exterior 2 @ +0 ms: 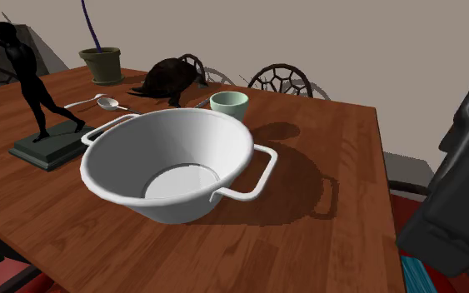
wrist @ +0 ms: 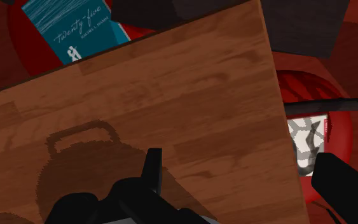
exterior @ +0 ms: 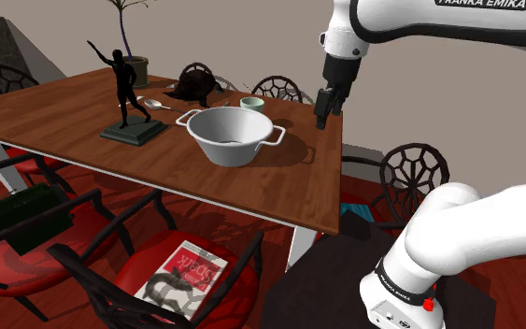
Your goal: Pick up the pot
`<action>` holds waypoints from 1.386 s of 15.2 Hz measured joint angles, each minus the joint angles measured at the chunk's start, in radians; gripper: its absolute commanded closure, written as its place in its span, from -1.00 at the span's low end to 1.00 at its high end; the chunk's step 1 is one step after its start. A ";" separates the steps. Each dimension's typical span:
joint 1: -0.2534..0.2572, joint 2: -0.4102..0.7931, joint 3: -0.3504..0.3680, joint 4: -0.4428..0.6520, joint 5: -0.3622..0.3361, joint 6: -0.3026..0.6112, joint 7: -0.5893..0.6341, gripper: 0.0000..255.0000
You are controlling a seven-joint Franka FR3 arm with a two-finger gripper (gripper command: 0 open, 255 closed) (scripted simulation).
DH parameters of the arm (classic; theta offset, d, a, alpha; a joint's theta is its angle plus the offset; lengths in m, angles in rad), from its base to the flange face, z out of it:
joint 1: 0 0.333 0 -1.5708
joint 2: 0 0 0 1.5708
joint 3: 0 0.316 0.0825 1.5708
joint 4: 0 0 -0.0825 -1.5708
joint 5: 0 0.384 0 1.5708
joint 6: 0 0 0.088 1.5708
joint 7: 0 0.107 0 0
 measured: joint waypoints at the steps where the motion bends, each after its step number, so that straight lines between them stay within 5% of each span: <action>1: 0.000 0.000 0.000 0.000 0.000 0.000 0.000 -1.00; 9: 0.014 0.249 0.077 0.112 -0.002 0.118 0.067 -1.00; 21: 0.043 0.720 0.189 0.457 -0.099 0.195 0.199 -1.00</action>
